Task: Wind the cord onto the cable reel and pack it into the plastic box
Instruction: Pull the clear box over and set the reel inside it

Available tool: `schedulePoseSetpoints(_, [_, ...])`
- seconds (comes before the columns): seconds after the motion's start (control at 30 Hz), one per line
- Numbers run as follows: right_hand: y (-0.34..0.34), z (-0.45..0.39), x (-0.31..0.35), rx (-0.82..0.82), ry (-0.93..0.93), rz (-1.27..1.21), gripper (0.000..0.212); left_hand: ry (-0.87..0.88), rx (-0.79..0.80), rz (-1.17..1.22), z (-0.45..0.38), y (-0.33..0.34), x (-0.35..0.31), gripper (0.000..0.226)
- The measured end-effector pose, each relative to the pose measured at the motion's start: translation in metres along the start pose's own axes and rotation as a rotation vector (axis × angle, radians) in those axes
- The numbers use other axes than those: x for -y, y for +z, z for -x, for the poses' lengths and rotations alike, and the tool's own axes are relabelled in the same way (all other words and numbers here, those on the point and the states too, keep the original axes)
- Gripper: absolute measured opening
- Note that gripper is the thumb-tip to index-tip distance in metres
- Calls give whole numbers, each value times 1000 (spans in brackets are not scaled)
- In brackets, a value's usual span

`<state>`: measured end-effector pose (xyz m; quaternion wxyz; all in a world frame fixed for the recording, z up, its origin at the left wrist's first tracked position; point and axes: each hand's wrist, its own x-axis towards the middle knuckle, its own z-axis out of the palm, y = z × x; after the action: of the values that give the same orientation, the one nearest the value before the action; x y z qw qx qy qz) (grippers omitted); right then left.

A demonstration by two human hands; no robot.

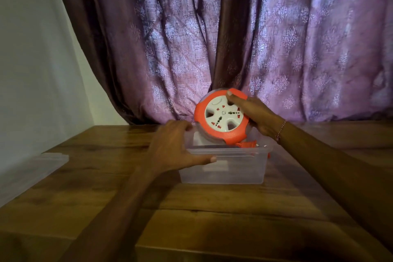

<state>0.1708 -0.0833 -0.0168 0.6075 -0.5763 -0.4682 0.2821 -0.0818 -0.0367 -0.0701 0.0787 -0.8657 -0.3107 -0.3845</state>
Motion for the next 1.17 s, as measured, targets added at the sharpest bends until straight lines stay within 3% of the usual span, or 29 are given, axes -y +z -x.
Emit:
schedulePoseSetpoints(0.1, [0,-4,-3,168,82,155,36,-90,188,260,7,4,14,113])
schedulePoseSetpoints(0.2, [-2,-4,-4,379,169,269,34,-138,146,458,12,13,13,93])
schedulePoseSetpoints(0.3, [1,-3,-9,533,215,325,27,-189,160,436,8,16,14,114])
schedulePoseSetpoints(0.37, [5,-4,-14,553,250,371,31,-217,177,418,8,18,16,127])
schedulePoseSetpoints(0.53, [8,-9,-23,605,374,328,37,-247,156,431,11,23,17,125])
schedulePoseSetpoints(0.67, [9,-8,-18,640,406,448,67,-268,143,428,12,21,16,124])
schedulePoseSetpoints(0.77, [12,-3,-12,626,368,618,85,-264,144,423,13,21,14,122])
schedulePoseSetpoints(1.0, [20,8,-1,493,195,1235,81,-271,221,419,11,17,14,123])
schedulePoseSetpoints(1.1, [33,22,-2,246,-84,1522,66,-289,285,466,10,11,15,128])
schedulePoseSetpoints(1.17, [46,27,0,16,-268,1529,50,-311,294,526,13,4,15,121])
